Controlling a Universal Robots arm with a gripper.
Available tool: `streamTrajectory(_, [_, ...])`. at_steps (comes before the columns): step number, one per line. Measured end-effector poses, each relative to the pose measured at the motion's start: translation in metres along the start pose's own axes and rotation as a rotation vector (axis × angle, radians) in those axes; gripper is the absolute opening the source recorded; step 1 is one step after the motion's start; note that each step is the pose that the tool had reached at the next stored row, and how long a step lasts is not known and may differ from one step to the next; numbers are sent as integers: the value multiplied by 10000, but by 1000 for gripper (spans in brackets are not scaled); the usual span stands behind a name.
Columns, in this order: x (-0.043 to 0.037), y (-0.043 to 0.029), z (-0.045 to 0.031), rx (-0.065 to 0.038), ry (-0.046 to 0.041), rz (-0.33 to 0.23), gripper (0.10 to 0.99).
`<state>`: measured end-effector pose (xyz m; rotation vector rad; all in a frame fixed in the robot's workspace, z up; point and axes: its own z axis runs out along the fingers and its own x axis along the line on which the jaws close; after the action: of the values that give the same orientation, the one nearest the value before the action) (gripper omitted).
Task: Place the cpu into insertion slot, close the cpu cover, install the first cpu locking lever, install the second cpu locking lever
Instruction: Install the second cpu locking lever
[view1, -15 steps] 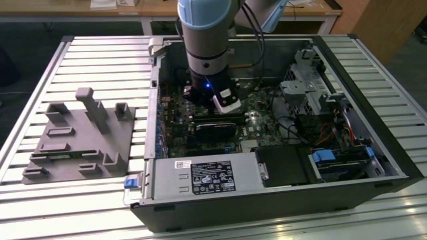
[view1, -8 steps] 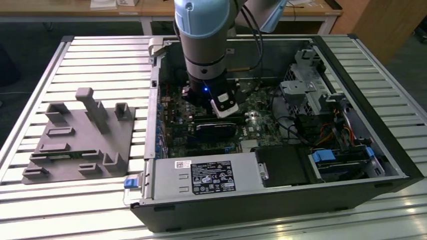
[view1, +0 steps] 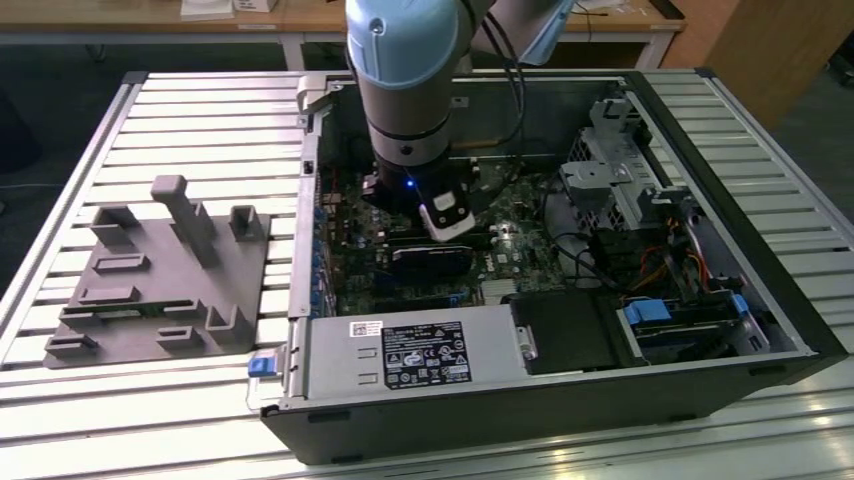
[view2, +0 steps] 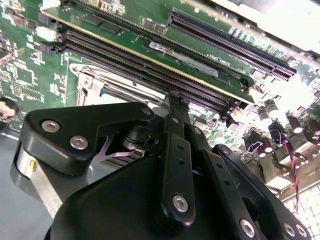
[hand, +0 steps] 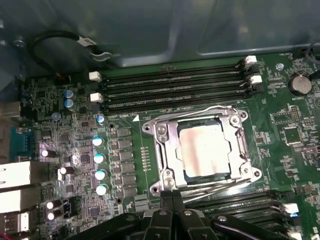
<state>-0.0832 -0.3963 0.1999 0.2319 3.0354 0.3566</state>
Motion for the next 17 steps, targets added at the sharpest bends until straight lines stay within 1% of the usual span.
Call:
streamTrajectory(4, [44, -19, 29, -119, 17, 11, 106])
streamTrajectory(8, [88, -33, 59, -287, 41, 27, 106])
streamTrajectory(11, [100, -40, 84, -319, 43, 28, 106])
streamTrajectory(13, [103, -44, 94, -318, 46, 28, 106])
streamTrajectory(17, [104, -43, 89, -309, 43, 28, 106])
